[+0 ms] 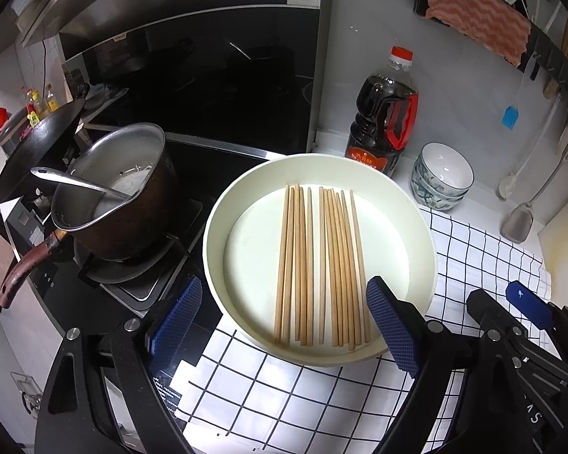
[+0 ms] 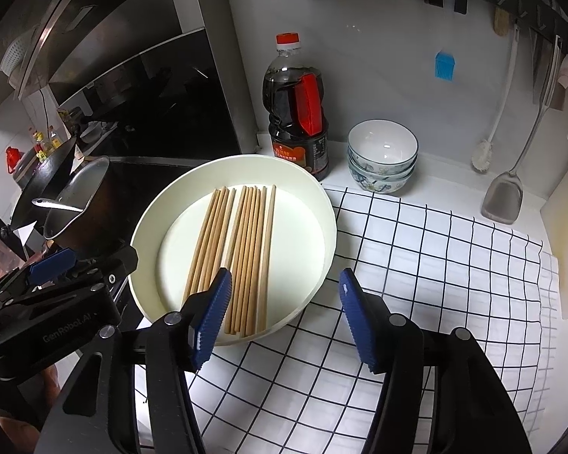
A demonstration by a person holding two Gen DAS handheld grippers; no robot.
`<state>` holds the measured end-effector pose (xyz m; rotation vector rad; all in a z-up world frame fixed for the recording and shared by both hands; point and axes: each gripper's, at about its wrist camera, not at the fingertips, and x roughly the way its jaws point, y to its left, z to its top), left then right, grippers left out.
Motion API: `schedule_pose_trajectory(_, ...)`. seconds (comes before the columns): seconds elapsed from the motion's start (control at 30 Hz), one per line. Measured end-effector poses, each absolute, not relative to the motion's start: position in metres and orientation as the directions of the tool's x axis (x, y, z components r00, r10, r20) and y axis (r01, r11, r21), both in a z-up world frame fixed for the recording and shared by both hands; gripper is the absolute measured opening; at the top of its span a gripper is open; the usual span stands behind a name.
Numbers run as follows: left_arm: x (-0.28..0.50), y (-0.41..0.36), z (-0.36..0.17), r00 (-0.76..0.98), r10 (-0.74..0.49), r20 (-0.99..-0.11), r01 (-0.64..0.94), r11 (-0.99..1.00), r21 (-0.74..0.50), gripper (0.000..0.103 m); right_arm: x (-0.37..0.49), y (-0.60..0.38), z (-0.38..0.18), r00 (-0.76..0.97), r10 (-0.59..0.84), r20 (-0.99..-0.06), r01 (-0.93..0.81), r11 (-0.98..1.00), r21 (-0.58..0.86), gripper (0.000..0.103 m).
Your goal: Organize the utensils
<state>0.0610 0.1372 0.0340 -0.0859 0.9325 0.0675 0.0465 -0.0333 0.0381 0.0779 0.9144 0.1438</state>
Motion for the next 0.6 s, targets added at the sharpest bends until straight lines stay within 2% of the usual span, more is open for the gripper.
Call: schedule_pose_trajectory(0.6, 0.0599, 0.1409, 0.0348, 0.551, 0.098, -0.829, -0.141, 0.990, 0.024, 0.089, 0.0425, -0.0319, 0.0391, 0.599, 0.148, -0.787, -0.077, 0.989, 0.127, 0.059)
